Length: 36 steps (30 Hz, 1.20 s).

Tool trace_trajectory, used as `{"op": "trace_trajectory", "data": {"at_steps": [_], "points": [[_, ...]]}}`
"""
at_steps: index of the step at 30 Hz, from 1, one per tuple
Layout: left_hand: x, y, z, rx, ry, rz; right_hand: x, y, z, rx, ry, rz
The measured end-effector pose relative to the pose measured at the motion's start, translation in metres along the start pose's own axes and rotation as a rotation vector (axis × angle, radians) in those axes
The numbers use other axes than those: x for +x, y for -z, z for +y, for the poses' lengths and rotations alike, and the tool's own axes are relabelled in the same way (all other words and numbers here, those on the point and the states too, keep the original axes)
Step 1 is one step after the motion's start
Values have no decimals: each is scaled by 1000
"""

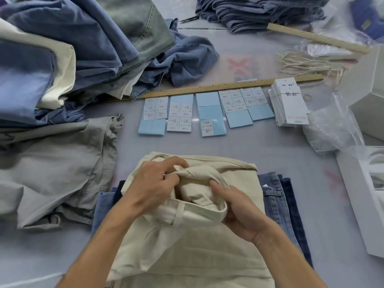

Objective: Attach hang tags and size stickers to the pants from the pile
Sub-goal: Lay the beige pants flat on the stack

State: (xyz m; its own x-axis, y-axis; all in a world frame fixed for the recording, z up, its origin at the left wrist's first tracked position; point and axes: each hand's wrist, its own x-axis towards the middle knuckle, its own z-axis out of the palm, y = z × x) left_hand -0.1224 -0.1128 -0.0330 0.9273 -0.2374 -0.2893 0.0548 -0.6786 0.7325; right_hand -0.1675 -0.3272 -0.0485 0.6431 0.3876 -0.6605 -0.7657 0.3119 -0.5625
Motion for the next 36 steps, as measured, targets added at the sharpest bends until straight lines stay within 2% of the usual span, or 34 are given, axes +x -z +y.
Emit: {"op": "trace_trajectory", "data": {"at_steps": [4,6,9,13,15,17,20,21,23,24,26,27,28,30,33,36], "points": [[2,1,-7,-21,-18,38,5,1,-3,95,66,93],[-2,1,-10,17,-45,71,5,4,-3,152,113,88],[-14,2,-18,52,-140,91,0,7,1,179,136,60],[-44,-1,-24,-23,-269,68,-11,10,3,239,140,72],[-57,-8,-19,107,-367,104,-19,11,-3,257,188,41],[-67,-15,-12,295,-521,225,-27,12,-7,241,240,38],[-82,-33,5,465,-714,388,-31,16,-12,119,333,115],[-87,-38,9,450,-718,403,-31,18,-15,78,367,132],[-94,-41,13,350,-593,355,-31,17,-21,-11,417,114],[-94,-39,15,216,-469,276,-30,14,-22,-83,434,106],[-84,-30,16,-258,-174,74,-26,2,-18,-205,466,91],[-76,-28,9,-492,-39,51,-23,-5,-12,-212,477,69],[-67,-23,5,-591,21,65,-20,-13,-7,-180,481,41],[-57,-17,6,-513,-15,58,-16,-25,0,-46,470,15],[-59,-27,11,-399,-144,-46,-18,-30,5,169,413,23],[-64,-39,19,-267,-193,-107,-27,-32,15,117,434,130]]}}
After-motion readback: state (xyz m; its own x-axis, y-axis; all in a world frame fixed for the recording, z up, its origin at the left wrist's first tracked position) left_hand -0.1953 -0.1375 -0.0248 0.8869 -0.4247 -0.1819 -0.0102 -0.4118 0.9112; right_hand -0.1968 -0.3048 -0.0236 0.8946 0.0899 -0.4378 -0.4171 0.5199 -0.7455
